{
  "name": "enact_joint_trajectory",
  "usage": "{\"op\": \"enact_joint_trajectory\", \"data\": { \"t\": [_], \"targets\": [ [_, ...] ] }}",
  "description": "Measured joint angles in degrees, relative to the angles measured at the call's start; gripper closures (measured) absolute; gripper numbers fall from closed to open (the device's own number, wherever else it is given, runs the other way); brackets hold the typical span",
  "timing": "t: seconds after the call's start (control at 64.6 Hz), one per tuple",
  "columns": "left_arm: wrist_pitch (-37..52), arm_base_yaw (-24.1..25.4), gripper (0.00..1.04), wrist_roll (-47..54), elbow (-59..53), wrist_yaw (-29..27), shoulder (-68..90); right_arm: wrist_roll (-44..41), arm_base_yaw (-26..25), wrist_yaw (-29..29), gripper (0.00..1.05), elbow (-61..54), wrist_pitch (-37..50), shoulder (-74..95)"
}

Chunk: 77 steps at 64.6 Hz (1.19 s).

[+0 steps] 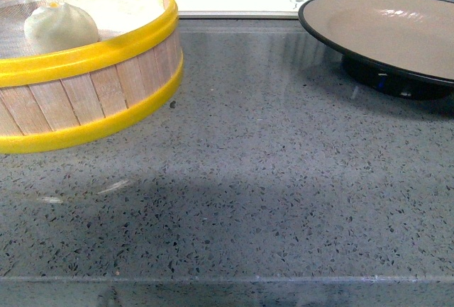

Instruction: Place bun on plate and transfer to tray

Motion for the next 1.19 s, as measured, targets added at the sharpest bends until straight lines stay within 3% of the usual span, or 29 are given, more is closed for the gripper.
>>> {"op": "enact_joint_trajectory", "data": {
  "t": [0.96, 1.192],
  "targets": [
    [-2.78, 0.26, 0.07, 5.81, 0.90, -2.10, 4.68, 0.00, 0.00, 0.00, 0.09, 0.00, 0.00, 0.00],
    [-2.80, -0.15, 0.42, 6.21, 1.09, -2.60, 4.79, 0.02, 0.00, 0.00, 0.09, 0.00, 0.00, 0.00]
  ]
}}
